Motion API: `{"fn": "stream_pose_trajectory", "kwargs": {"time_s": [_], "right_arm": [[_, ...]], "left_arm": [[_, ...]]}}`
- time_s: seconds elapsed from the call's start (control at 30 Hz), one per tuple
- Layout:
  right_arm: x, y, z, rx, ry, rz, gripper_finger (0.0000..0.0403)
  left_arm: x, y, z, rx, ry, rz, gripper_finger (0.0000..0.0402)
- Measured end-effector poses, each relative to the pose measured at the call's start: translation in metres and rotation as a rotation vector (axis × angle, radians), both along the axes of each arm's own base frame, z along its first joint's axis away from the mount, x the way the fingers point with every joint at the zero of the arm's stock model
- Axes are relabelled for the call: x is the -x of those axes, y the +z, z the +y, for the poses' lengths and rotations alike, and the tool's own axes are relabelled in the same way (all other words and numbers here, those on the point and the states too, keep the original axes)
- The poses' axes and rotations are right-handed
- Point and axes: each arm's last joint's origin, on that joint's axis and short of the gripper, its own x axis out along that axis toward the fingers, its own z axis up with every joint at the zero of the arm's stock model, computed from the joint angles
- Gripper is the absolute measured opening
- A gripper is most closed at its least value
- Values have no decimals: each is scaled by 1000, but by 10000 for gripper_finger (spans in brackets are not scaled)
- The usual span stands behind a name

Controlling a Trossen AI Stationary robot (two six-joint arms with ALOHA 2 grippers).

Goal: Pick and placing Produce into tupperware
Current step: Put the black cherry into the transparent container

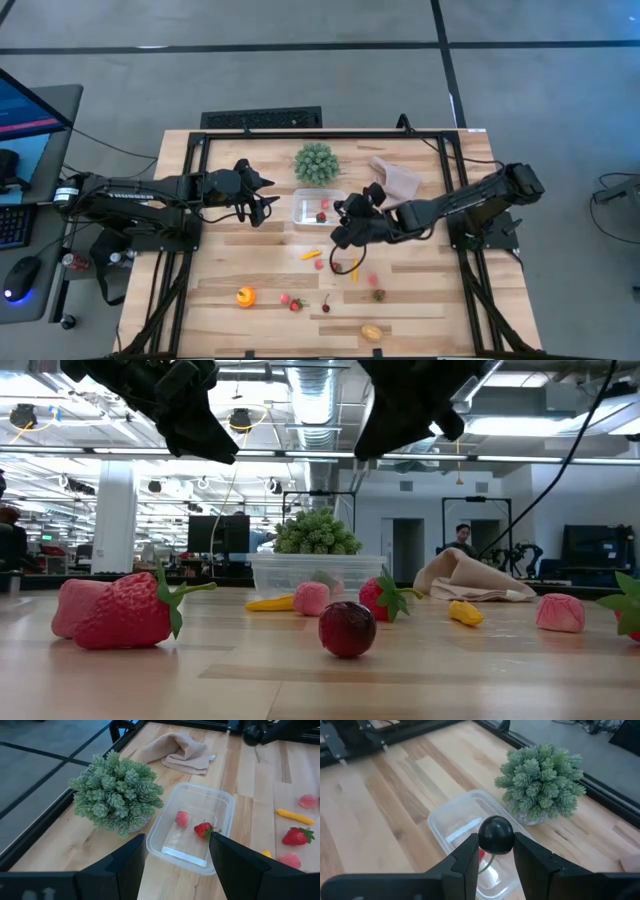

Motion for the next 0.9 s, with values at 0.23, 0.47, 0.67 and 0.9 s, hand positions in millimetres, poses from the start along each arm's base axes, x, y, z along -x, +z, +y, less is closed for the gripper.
{"fn": "stream_pose_trajectory", "kwargs": {"time_s": [0.23, 0.47, 0.67, 0.9], "right_arm": [[-10, -15, -19, -16, 10, 77, 108], [-25, -38, -29, -57, 39, 135, 108], [-29, -43, -42, -80, 26, 149, 108], [-31, -42, -61, -68, 21, 148, 108]], "left_arm": [[0, 0, 0, -1, 1, -1, 210], [0, 0, 0, -1, 1, -2, 210], [0, 0, 0, -1, 2, -2, 210], [0, 0, 1, -13, 22, -2, 210]]}}
